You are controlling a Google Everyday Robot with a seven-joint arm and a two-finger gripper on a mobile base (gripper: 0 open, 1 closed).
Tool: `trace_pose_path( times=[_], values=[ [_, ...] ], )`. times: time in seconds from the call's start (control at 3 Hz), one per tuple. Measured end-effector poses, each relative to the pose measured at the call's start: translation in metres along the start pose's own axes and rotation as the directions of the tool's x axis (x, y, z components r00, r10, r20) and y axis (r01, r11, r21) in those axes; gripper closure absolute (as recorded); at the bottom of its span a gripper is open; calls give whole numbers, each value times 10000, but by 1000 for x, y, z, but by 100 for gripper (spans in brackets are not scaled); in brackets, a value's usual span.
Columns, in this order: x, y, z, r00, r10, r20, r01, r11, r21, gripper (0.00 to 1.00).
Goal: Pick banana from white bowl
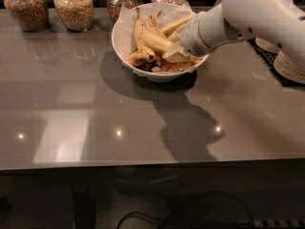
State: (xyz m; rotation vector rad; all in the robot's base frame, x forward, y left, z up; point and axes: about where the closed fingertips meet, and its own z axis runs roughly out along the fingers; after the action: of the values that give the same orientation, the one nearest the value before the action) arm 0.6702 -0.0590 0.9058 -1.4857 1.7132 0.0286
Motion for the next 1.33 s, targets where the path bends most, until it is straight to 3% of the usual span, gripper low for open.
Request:
trace_pose_path(
  times=[0.67, 1.33],
  values=[
    [-5, -8, -1, 9996, -187, -196, 186, 9998, -81, 100],
    [-26, -25, -43, 9969, -663, -418, 657, 9977, -159, 100]
  ],
)
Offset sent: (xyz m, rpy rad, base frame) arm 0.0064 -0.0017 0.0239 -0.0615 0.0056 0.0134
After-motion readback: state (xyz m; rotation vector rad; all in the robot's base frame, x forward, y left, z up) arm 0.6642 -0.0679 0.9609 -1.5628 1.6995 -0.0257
